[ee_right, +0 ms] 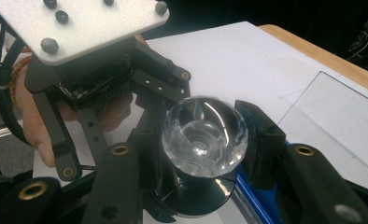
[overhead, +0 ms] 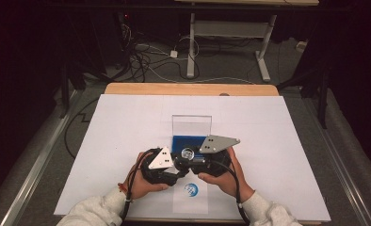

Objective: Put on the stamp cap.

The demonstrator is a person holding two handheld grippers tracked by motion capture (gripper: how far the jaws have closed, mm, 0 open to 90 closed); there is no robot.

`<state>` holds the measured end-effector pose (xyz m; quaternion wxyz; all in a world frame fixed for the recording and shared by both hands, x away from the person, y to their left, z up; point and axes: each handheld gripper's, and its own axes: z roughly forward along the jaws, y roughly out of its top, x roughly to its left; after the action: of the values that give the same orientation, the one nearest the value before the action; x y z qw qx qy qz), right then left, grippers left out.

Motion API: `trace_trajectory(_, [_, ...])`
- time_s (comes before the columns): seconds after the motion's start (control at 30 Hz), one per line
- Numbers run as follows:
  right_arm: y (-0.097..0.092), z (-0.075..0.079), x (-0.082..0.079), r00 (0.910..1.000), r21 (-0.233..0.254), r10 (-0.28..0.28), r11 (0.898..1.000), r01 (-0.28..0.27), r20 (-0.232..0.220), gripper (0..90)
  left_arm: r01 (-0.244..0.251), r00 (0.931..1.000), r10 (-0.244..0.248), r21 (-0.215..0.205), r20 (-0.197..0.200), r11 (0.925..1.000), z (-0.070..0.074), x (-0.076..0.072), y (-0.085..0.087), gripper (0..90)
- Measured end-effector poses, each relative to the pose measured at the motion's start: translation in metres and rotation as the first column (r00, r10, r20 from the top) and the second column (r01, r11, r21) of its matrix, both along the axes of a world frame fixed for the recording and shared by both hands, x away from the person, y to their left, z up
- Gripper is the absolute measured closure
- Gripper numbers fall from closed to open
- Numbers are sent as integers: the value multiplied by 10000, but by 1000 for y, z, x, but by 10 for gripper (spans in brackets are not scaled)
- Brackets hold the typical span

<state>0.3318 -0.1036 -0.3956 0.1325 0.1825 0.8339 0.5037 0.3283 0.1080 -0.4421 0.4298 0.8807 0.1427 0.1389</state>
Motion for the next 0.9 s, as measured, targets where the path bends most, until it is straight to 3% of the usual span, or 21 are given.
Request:
trace_trajectory(0.17, [-1,-1,0,10000,34,-26,10000,26,21,567,-35,9999,33,165,109,9999,2,-1,1,371])
trace_trajectory(0.37, [1,-1,-4,9995,4,-45,10000,45,306,567,45,9997,-46,-18,-235,10000,3,-1,0,370])
trace_trajectory(0.9, [-2,-6,-5,9996,24,-56,10000,56,292,567,-55,9979,38,-264,-641,9996,3,0,6,363])
